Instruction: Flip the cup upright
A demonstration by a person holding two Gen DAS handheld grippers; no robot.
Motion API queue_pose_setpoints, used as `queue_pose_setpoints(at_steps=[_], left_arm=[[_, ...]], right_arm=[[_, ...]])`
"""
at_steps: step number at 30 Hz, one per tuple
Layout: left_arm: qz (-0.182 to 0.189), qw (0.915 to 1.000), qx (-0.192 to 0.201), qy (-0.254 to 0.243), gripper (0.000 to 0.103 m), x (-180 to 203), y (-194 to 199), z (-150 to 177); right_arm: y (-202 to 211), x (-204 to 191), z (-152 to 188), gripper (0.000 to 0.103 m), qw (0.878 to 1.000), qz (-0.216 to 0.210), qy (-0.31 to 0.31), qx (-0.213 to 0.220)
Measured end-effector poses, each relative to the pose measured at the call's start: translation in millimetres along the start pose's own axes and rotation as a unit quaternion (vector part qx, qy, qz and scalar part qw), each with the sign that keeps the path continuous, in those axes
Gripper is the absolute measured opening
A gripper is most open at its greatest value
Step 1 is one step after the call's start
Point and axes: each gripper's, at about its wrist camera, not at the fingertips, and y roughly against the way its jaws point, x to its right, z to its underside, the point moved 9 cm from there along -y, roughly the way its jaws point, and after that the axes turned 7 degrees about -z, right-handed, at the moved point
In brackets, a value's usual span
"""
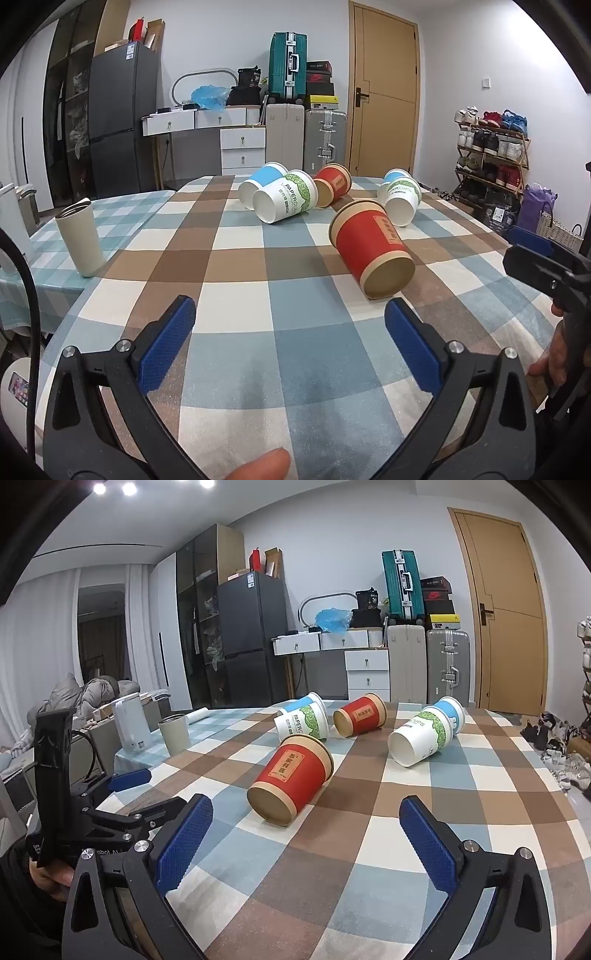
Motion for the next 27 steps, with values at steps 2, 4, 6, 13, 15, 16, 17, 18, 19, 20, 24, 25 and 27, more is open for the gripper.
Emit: queue_pose_setpoints(at_steps=[2,4,6,13,15,16,17,18,19,20,24,25,27], left_arm=[[-0.001,1.0000,0.001,-0.002,0.102,2.1,-0.9,-0.4],[-0.001,1.0000,0.002,-0.007,0.102,6.6,-2.5,-0.7],[0.001,1.0000,0.005,0.002,0.102,2.8,-1.0,-1.4],[0.003,0.9999,0.009,0.006,0.102,-5.5,3.2,-4.6],[0.001,0.9999,0.010,0.005,0.102,-6.4,4.1,-5.1],[0.001,0.9999,0.010,0.006,0.102,-6.1,5.4,-5.7],[0.001,0.9999,0.011,0.004,0.102,-5.1,5.6,-5.2],[0.001,0.9999,0.011,0.004,0.102,-6.4,5.7,-5.8],[-0.001,0.9999,0.012,0.003,0.102,-4.4,5.7,-4.9],[-0.001,0.9999,0.012,0.004,0.102,-5.3,6.0,-5.3],[-0.002,0.9999,0.014,0.001,0.102,-2.5,4.2,-3.2],[-0.001,0.9999,0.013,0.001,0.102,-2.3,3.9,-3.0],[-0.002,0.9999,0.013,0.002,0.102,-2.9,4.7,-3.1]], right_arm=[[-0.8,0.2,1.3,0.103,1.000,0.000,-0.001,-0.008],[-0.1,0.3,1.1,0.103,1.000,0.000,-0.005,-0.007],[-0.4,0.4,1.6,0.103,1.000,0.003,-0.002,-0.009],[1.7,-1.8,0.8,0.103,1.000,0.002,-0.002,-0.010],[-1.6,-0.9,2.6,0.103,1.000,0.001,-0.003,-0.013],[-1.4,-0.9,2.8,0.103,1.000,0.001,-0.004,-0.012],[-1.5,-0.7,2.6,0.103,1.000,0.002,-0.004,-0.013],[-1.0,-0.9,2.4,0.103,1.000,0.002,-0.004,-0.013],[-0.3,-1.2,2.1,0.103,1.000,0.002,-0.003,-0.013],[-1.1,-1.2,2.2,0.103,1.000,0.003,-0.003,-0.014],[-5.4,-0.1,5.1,0.103,1.000,0.005,-0.001,-0.016],[-5.0,-0.1,5.2,0.103,1.000,0.006,-0.001,-0.016],[-5.0,-0.1,5.4,0.103,1.000,0.007,-0.001,-0.018]])
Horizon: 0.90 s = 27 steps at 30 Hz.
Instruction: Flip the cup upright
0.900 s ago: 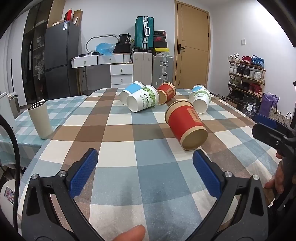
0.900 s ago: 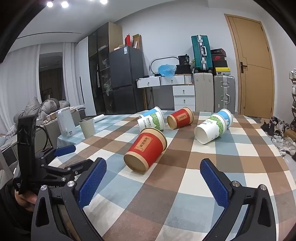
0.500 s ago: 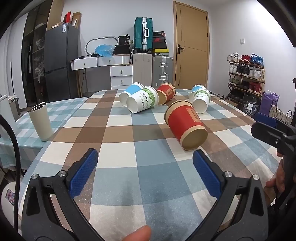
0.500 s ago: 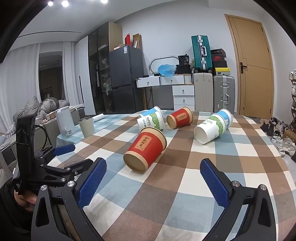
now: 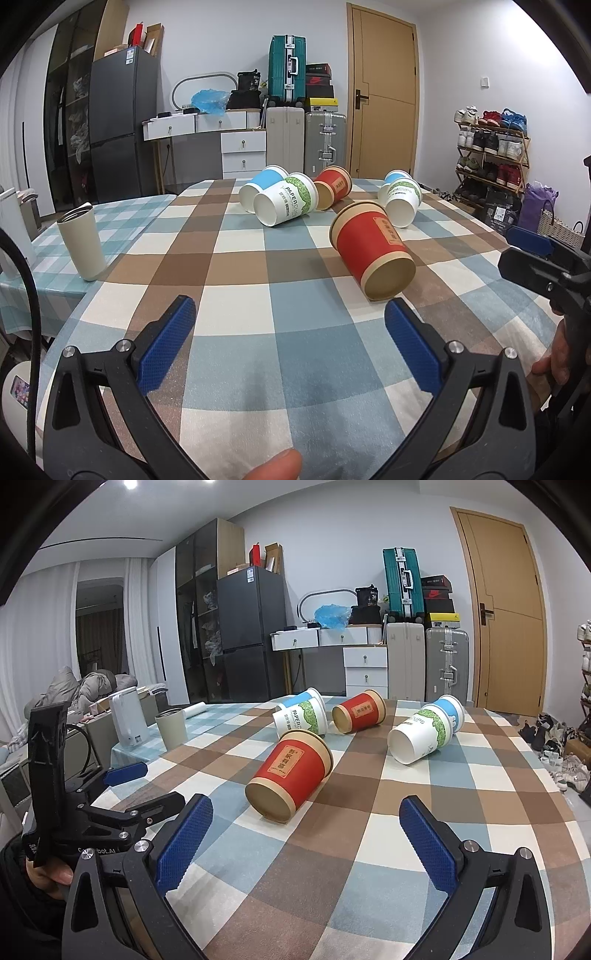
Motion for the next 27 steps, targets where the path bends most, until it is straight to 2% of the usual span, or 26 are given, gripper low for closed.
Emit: queue_pose_setpoints(at_steps=[18,22,27], left_arm=[[0.003,1.0000,-0.004,0.001,0.102,1.7,0.0,1.6],[0.007,0.9999,-0.011,-0.003,0.102,5.1,-1.2,2.6],[0.003,0.9998,-0.016,-0.015,0.102,9.2,-5.5,3.5]], right_arm=[[-0.6,2.9,-0.3,0.103,1.000,0.006,-0.007,0.000],[11.3,8.5,-6.9,0.103,0.999,0.028,-0.016,0.032],[10.7,16.2,-9.4,0.103,0.998,0.053,-0.025,0.030]])
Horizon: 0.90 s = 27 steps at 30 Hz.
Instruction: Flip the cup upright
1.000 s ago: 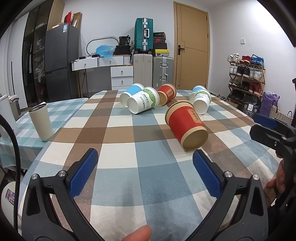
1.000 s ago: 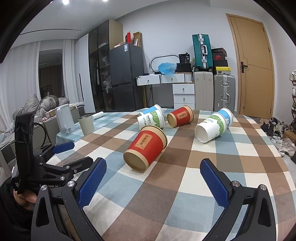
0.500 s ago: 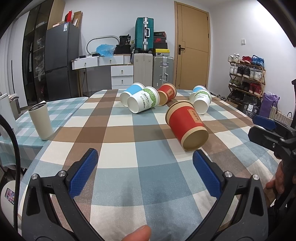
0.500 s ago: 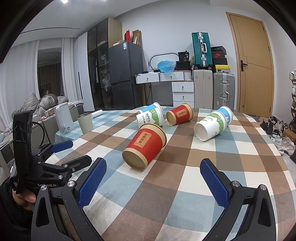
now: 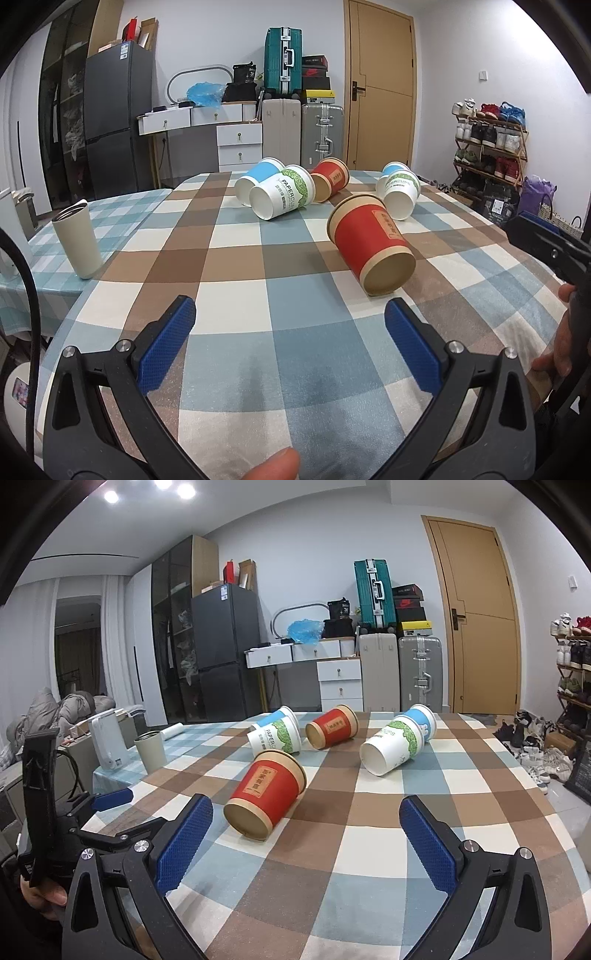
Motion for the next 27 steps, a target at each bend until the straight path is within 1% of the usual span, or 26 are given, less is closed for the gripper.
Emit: queue_pose_setpoints(at_steps=[3,10,15,27], left_arm=[[-0.003,0.9999,-0.003,-0.009,0.102,2.5,-1.9,0.2],[-0.004,0.9998,-0.011,-0.017,0.102,3.6,-4.0,1.0],[-0.002,0.9998,-0.014,-0.014,0.102,2.7,-4.6,1.1],[-0.003,0.9998,-0.019,-0.004,0.102,-1.9,-4.7,1.4]], right_arm=[[-4.2,3.0,1.2,0.103,1.000,0.014,-0.001,-0.012],[-9.0,3.1,6.1,0.103,0.999,0.030,0.007,-0.035],[-12.5,3.5,8.7,0.103,0.998,0.031,0.006,-0.048],[-16.7,0.0,11.3,0.103,0.998,0.022,0.011,-0.056]])
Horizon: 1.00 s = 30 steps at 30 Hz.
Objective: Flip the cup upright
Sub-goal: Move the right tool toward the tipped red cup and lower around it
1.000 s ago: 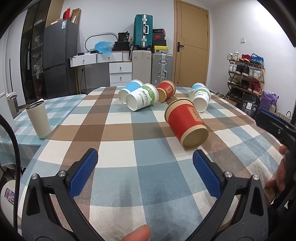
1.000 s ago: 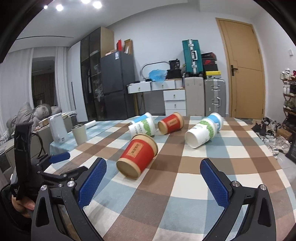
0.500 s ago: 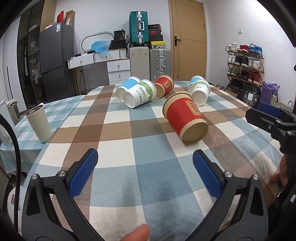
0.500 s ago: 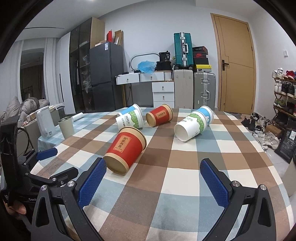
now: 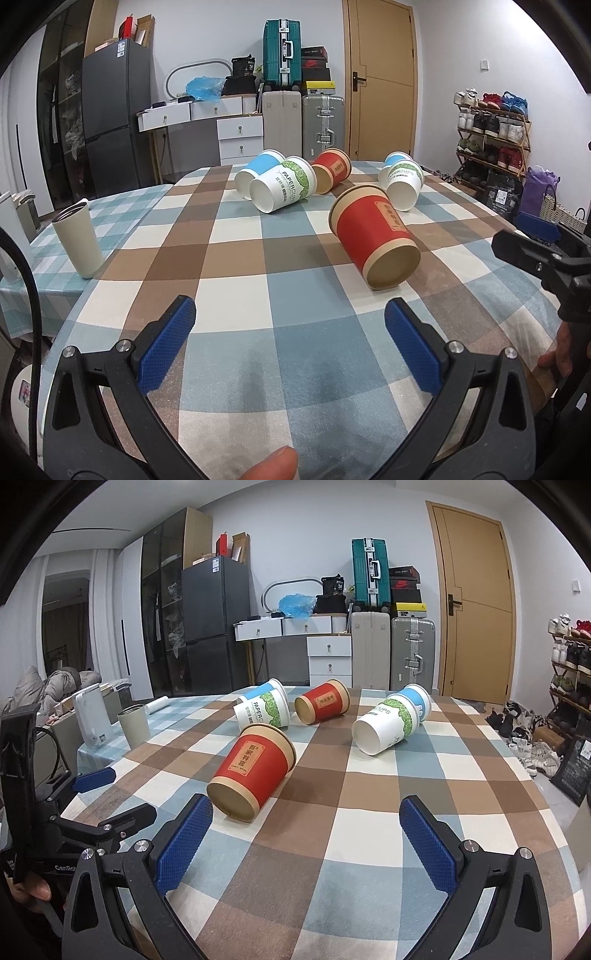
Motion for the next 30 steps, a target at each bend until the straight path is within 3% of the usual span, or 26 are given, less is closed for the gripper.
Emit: queue_pose_setpoints(at_steps=[19,30], left_arm=[[0.005,0.9980,-0.029,0.056,0.102,-11.2,-3.2,-15.0],[-0.015,0.9979,-0.046,0.043,0.102,0.8,-20.3,-35.7]], right_arm=[[-15.5,-7.5,2.3,0.103,0.999,-0.009,0.024,-0.042],[-16.3,3.0,-6.4,0.103,0.999,-0.022,0.005,-0.035]])
